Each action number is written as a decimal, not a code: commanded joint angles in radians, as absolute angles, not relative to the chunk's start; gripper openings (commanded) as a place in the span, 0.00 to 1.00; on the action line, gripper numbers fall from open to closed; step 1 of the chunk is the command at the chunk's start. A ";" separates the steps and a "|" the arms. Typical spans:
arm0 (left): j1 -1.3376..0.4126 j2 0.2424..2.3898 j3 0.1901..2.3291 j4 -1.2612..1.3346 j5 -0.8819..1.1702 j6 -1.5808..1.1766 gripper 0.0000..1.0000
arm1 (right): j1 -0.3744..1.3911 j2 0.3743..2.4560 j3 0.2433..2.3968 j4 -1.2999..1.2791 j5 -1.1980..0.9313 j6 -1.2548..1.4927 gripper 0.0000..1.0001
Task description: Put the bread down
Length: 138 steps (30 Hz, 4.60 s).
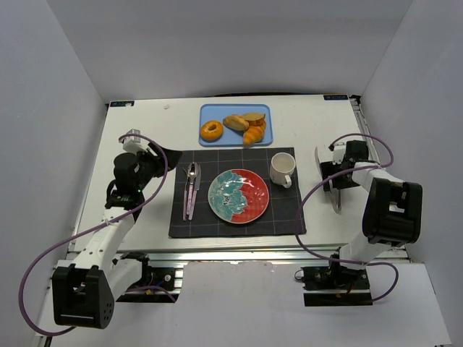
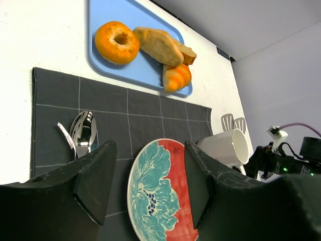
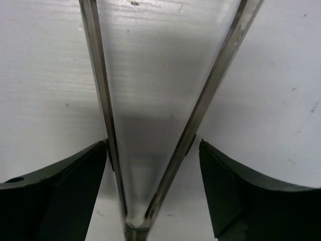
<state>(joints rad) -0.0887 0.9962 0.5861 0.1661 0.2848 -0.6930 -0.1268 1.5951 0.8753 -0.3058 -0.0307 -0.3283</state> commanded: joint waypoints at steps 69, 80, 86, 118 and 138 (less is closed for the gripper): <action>-0.092 0.908 0.568 0.107 0.249 -0.649 0.67 | 0.620 2.129 1.872 -0.427 -0.017 -1.246 0.49; -0.092 0.904 0.574 0.098 0.244 -0.650 0.67 | 0.630 2.117 1.805 -0.351 -0.005 -1.267 0.47; -0.092 0.893 0.578 0.083 0.241 -0.647 0.67 | 0.629 2.080 1.795 -0.364 -0.020 -1.238 0.20; -0.094 0.953 0.568 0.158 0.276 -0.676 0.67 | 0.584 1.157 0.899 -0.609 -0.299 -1.051 0.43; -0.094 0.968 0.569 0.202 0.293 -0.698 0.67 | 0.240 1.116 1.066 -0.465 -0.433 -0.686 0.27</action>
<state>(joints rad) -0.0891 0.9657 0.5617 0.1661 0.2729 -0.6907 0.3782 1.0882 1.0119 -0.5755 -0.3969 -0.8490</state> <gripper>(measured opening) 0.666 0.293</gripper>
